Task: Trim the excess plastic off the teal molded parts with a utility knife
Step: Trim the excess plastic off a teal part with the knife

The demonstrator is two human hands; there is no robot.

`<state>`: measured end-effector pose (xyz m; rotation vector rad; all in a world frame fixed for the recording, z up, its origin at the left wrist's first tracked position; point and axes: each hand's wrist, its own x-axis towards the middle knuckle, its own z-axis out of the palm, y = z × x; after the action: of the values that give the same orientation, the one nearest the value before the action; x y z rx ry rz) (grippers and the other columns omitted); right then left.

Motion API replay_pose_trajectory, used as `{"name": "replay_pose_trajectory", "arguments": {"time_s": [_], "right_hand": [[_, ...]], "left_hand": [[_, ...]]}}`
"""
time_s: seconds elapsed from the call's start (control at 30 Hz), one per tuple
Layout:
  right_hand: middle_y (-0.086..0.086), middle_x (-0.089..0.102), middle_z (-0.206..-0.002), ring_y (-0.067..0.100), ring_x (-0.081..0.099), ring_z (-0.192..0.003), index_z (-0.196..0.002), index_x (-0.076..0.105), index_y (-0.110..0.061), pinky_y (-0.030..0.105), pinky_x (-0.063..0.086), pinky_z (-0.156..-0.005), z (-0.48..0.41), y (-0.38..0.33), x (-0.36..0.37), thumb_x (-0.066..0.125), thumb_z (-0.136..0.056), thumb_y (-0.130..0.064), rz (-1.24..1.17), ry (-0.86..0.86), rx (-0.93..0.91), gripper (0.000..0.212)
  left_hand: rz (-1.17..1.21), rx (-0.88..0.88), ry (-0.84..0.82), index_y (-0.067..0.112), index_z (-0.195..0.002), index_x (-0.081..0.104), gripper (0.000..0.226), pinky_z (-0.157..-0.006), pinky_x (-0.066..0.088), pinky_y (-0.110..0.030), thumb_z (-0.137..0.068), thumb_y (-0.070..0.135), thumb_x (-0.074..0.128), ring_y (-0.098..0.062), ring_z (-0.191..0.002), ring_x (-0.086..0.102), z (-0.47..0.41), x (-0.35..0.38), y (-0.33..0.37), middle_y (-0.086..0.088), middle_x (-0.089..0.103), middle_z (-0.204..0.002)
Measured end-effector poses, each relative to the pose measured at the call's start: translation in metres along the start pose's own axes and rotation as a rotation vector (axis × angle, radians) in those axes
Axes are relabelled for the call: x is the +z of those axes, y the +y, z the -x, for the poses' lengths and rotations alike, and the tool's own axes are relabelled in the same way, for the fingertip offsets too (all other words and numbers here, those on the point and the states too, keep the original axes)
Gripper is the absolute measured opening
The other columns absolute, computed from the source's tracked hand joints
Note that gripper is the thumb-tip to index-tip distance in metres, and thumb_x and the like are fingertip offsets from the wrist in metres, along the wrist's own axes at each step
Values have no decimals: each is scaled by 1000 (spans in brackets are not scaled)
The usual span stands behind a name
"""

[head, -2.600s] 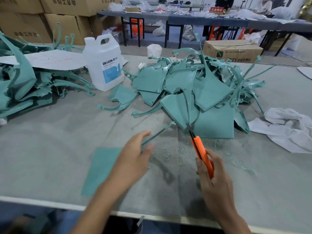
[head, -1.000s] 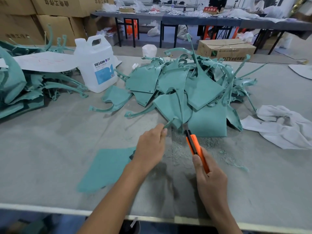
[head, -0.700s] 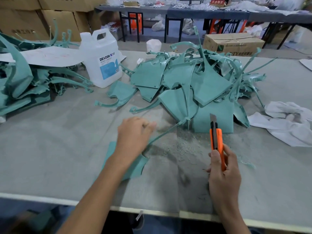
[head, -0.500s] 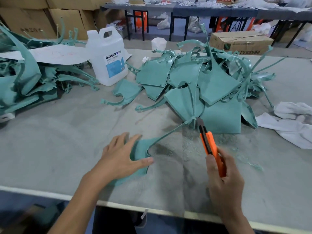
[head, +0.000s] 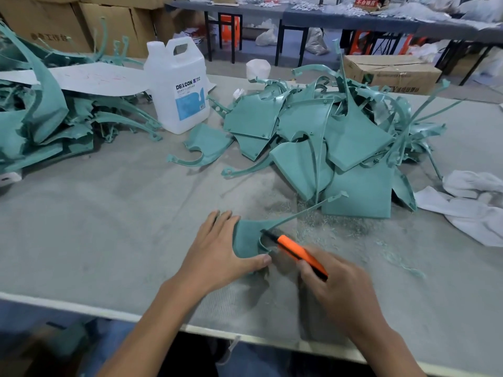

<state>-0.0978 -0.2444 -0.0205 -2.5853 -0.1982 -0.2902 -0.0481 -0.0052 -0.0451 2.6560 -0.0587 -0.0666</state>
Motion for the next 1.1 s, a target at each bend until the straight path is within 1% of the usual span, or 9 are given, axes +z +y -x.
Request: {"name": "replay_pose_trajectory", "arguments": {"time_s": [0.07, 0.17, 0.27, 0.53, 0.63, 0.73, 0.83, 0.97, 1.1], "right_hand": [[-5, 72, -81, 26, 68, -71, -111, 71, -38, 39, 54, -58, -3, -3, -2, 73, -86, -34, 53, 22, -49, 25], [-4, 72, -82, 25, 69, -68, -108, 73, -32, 38, 55, -56, -4, -4, -1, 79, -83, -26, 32, 12, -97, 27], [-5, 68, -76, 26, 67, -65, -106, 74, -34, 34, 50, -51, -7, 0, -1, 79, -81, -28, 128, 56, -100, 26], [-5, 71, -86, 26, 69, -70, -115, 71, -34, 37, 54, -54, -8, 7, -3, 76, -86, -32, 65, 20, -166, 29], [-7, 69, -85, 24, 68, -72, -117, 69, -37, 39, 53, -56, -9, 9, -2, 71, -89, -35, 40, -7, -141, 28], [-9, 68, -84, 23, 68, -73, -117, 67, -39, 38, 53, -56, -6, 11, 0, 70, -90, -35, 32, 23, -123, 27], [-19, 67, -88, 17, 68, -77, -114, 65, -42, 34, 52, -60, 1, 14, 1, 71, -89, -35, -42, 37, -64, 27], [-23, 68, -76, 7, 65, -66, -103, 68, -49, 33, 54, -61, 2, 27, -1, 76, -84, -30, -126, 42, 44, 28], [-26, 68, -79, 1, 64, -67, -96, 70, -47, 27, 52, -64, 1, 29, -4, 79, -78, -28, -170, -17, 8, 28]], "left_hand": [[-7, -1, 1, 29, -155, 22, 126, -124, 9, -34, -54, 101, 42, -8, -151, -4, 0, 0, 1, 12, 12, -165], [-15, -2, 1, 28, -155, 21, 125, -124, 9, -35, -55, 99, 43, -9, -152, -4, 2, 0, 2, 12, 12, -165], [-17, 4, 2, 27, -156, 21, 124, -124, 10, -35, -57, 99, 42, -9, -152, -4, 3, 0, 4, 12, 12, -165], [-13, 15, 6, 27, -156, 21, 126, -124, 9, -35, -56, 101, 41, -7, -151, -6, 3, 0, 2, 12, 12, -165], [-12, 38, 38, 25, -153, 27, 125, -121, 14, -32, -55, 103, 38, -6, -148, 3, 5, -4, 3, 10, 19, -160], [-113, 14, 137, 28, -144, 38, 123, -117, 24, -34, -51, 108, 27, -11, -141, 15, 16, -3, 7, 9, 28, -152], [-204, 13, 115, 31, -149, 32, 122, -116, 21, -39, -55, 107, 22, -17, -142, 12, 25, 3, 5, 6, 21, -156], [-166, 80, 16, 34, -157, 16, 112, -122, 9, -34, -65, 96, 32, -9, -151, -7, 12, -1, -8, 14, 1, -166], [-145, 130, -15, 38, -158, 15, 113, -123, 10, -32, -61, 93, 39, -3, -151, -10, 1, -5, -14, 20, -1, -165]]}}
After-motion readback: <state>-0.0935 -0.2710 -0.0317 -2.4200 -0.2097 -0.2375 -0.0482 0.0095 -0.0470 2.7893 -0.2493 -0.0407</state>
